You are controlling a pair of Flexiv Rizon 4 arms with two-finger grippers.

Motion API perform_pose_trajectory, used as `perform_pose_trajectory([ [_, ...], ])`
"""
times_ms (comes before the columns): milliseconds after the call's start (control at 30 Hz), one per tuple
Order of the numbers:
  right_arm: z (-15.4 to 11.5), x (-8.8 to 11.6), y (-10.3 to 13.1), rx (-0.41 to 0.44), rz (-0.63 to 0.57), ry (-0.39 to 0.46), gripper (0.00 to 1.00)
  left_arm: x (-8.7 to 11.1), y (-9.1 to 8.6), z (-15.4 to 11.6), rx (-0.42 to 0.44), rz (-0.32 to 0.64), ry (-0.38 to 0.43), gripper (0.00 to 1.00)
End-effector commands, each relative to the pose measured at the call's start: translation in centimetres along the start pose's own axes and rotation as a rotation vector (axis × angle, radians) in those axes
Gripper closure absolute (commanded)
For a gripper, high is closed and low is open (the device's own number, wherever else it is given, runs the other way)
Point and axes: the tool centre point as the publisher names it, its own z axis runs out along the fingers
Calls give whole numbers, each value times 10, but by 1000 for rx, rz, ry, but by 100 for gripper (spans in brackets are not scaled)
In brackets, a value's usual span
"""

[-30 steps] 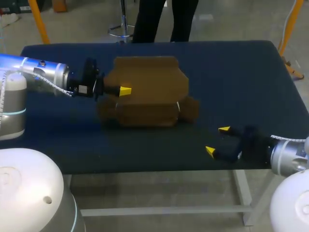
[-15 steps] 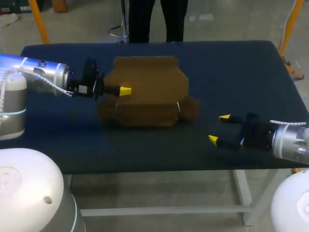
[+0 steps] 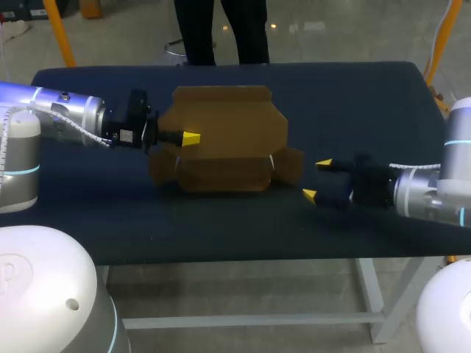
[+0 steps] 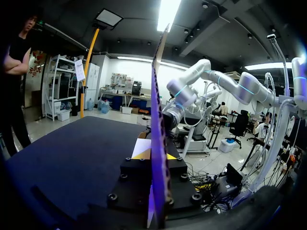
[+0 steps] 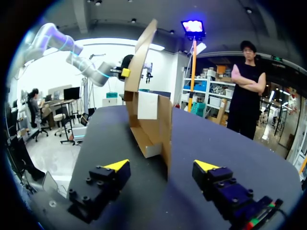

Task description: Assemble the packaging by folding the flat box into shape, placing the metal phone stand inside, and closing the box properly

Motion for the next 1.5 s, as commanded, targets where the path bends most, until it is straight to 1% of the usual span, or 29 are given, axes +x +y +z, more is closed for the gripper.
perform_pose_trajectory([
  [33, 21, -9, 2, 4, -1, 7, 22, 0, 2, 1, 0, 0, -1, 100],
  [133, 29, -12, 4, 3, -2, 7, 24, 0, 2, 1, 0, 0, -1, 100],
  [233, 38, -15, 5, 4, 3, 13, 31, 0, 2, 1, 0, 0, -1, 100],
  [267, 40, -16, 6, 4, 5, 14, 32, 0, 2, 1, 0, 0, -1, 100],
  [367, 45, -19, 6, -1, 17, 7, 40, 0, 2, 1, 0, 0, -1, 100],
  [400, 46, -19, 6, -4, 21, 8, 46, 0, 2, 1, 0, 0, -1, 100],
  [433, 47, -20, 6, -5, 22, 7, 49, 0, 2, 1, 0, 0, -1, 100],
  [500, 49, -19, 7, -8, 25, 5, 54, 0, 2, 1, 0, 0, -1, 100],
  [767, 55, -16, 9, -11, 30, -9, 59, 0, 2, 1, 0, 0, -1, 100],
  [900, 56, -14, 11, -12, 32, -15, 69, 0, 2, 1, 0, 0, -1, 100],
  [1000, 56, -13, 12, -13, 32, -19, 75, 0, 2, 1, 0, 0, -1, 100],
  [1200, 55, -9, 12, -16, 36, -31, 99, 0, 2, 1, 0, 0, -1, 100],
  [1233, 55, -9, 12, -17, 37, -33, 100, 0, 2, 1, 0, 0, -1, 100],
  [1500, 57, -2, 13, -16, 45, -47, 100, 0, 2, 1, 0, 0, -1, 100],
])
